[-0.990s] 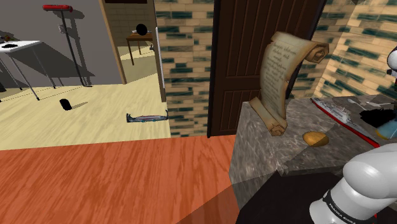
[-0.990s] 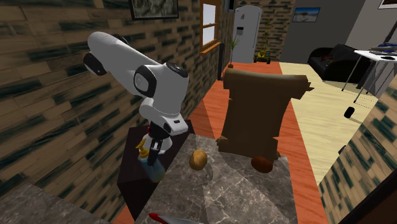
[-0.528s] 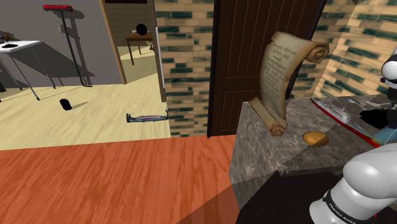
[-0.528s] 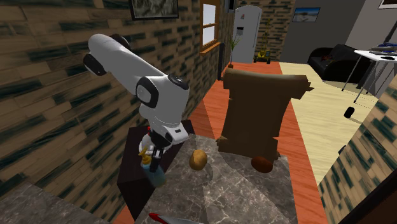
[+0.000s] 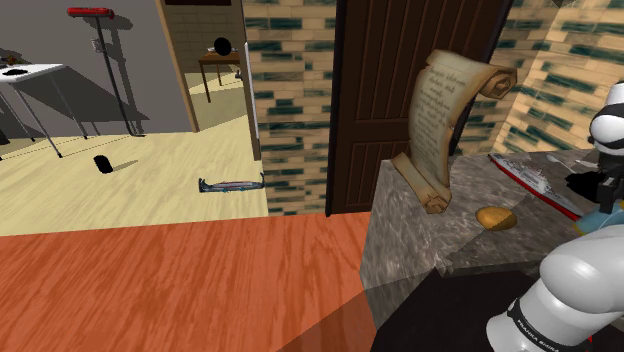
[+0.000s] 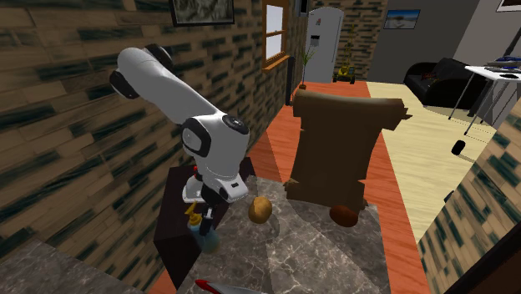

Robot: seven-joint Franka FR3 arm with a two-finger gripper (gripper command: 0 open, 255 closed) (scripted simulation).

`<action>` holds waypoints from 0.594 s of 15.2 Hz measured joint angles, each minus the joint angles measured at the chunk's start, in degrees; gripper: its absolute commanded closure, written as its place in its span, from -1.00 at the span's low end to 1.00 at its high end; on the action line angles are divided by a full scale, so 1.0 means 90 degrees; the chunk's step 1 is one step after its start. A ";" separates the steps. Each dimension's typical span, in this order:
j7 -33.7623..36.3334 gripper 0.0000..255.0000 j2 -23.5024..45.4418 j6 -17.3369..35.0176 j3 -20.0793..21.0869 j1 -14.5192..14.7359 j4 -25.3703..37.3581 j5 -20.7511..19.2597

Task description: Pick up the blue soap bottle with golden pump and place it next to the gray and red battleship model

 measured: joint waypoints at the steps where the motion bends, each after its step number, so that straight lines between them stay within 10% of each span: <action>1: 0.0017 1.00 0.0039 0.0093 -0.0075 0.0013 -0.0044 -0.0039; 9: 0.0183 1.00 0.0330 0.0668 -0.0519 0.0157 -0.0295 -0.0242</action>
